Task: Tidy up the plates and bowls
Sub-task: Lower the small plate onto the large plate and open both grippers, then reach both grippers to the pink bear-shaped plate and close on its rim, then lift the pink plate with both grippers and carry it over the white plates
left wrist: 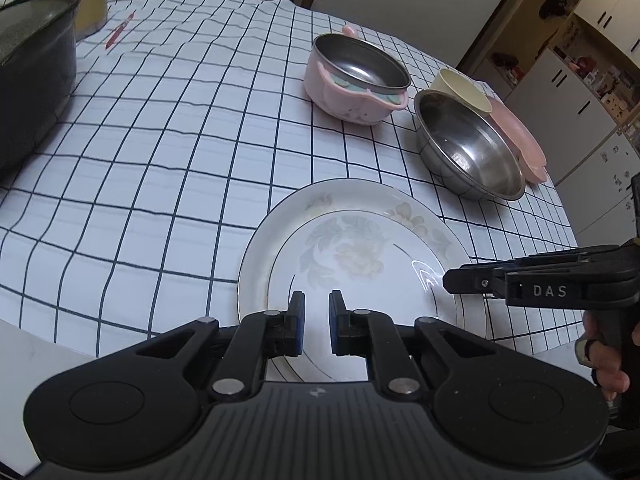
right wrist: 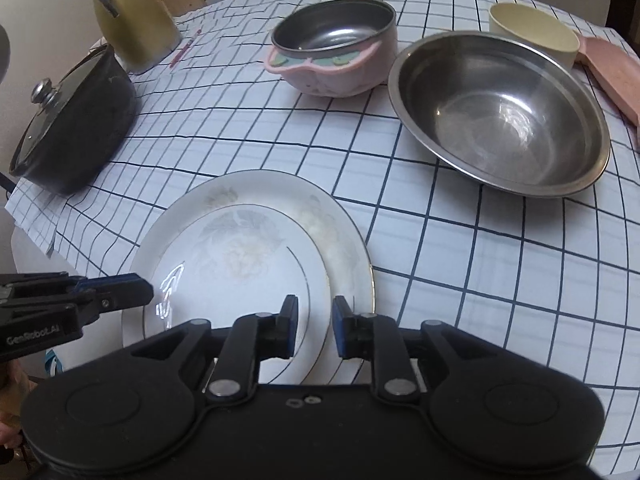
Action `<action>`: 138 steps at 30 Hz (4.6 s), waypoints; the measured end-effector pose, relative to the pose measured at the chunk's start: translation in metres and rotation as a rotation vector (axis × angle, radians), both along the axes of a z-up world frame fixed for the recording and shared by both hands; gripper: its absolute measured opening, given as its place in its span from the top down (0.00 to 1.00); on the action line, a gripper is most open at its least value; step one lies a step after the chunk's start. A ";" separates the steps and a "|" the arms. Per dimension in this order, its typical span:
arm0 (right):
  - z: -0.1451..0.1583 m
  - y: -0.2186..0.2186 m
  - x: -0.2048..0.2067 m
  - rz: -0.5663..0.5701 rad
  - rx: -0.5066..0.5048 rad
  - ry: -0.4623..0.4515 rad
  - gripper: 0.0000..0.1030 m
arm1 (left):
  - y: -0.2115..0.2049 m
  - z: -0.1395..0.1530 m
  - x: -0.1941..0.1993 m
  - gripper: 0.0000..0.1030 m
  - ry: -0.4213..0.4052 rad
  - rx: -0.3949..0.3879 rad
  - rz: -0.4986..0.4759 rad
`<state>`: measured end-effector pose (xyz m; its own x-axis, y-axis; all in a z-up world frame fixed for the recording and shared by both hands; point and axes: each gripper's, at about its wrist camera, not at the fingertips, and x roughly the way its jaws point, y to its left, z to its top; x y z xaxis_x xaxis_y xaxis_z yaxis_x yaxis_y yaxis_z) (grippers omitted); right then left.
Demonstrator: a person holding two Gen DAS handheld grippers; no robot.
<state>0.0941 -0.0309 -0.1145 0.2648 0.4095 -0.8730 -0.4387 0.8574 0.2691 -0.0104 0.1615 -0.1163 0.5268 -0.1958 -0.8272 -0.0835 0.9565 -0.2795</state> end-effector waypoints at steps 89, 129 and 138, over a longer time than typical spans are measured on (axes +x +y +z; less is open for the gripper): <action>-0.003 -0.289 0.358 -0.160 -0.251 -0.178 0.34 | -0.358 -0.027 0.358 0.40 0.050 0.147 0.111; 0.071 -0.322 0.255 -0.312 -0.214 -0.230 0.94 | -0.350 0.040 0.308 0.88 0.013 0.037 -0.056; 0.114 -0.292 0.202 -0.331 -0.161 -0.276 0.95 | -0.301 0.078 0.258 0.88 -0.027 0.024 -0.072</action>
